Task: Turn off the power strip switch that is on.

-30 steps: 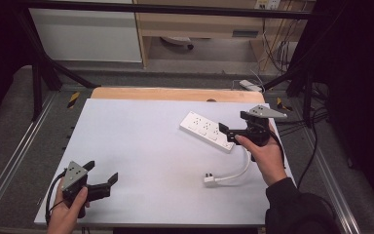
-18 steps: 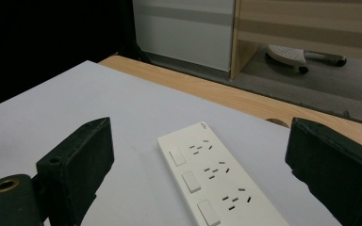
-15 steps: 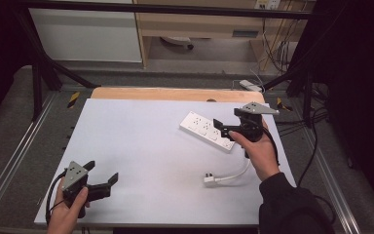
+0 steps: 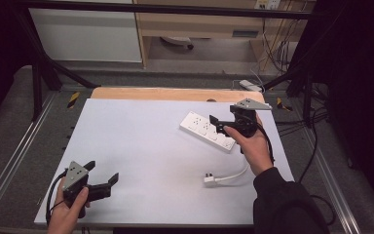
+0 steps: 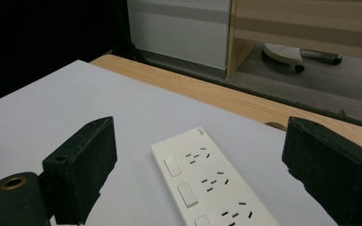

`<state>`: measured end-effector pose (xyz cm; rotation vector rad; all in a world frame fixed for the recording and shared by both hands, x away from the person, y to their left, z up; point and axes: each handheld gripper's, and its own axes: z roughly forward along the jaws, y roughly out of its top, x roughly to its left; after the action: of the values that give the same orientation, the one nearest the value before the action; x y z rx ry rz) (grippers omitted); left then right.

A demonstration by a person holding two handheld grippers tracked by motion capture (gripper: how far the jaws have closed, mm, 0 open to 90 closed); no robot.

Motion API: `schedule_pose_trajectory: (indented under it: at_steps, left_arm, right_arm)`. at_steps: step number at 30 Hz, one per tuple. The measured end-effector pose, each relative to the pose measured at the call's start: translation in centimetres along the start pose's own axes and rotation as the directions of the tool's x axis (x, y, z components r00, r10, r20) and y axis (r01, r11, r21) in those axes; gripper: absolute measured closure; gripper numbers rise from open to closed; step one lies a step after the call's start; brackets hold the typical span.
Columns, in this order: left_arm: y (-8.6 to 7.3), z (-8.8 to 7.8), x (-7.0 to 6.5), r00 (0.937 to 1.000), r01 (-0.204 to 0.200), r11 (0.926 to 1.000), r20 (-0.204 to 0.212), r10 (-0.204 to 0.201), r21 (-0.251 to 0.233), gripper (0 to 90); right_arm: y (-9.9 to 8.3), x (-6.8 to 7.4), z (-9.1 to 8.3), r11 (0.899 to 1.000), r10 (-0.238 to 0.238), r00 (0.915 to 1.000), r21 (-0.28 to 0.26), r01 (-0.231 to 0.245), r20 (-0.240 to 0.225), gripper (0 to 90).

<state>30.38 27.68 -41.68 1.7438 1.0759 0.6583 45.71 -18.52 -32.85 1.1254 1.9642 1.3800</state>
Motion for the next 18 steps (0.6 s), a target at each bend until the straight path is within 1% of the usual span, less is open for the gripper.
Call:
schedule_pose_trajectory:
  at_steps: [8,11,18]
  left_arm:
    - [0.0,0.0,0.0,1.0,-0.001,1.0,0.003,0.001,0.002,5.4]
    - [0.0,0.0,0.0,1.0,-0.002,1.0,0.003,0.002,0.001,5.4]
    - [0.0,0.0,0.0,1.0,-0.006,1.0,0.004,0.006,0.003,5.4]
  right_arm:
    - [0.1,0.3,0.9,1.0,-0.009,0.9999,0.006,0.009,-0.012,18.5]
    - [0.1,0.4,1.1,1.0,-0.004,0.9998,0.012,0.004,-0.019,21.2]
    - [0.2,0.4,1.7,1.0,-0.004,0.9994,0.019,0.005,-0.034,31.1]
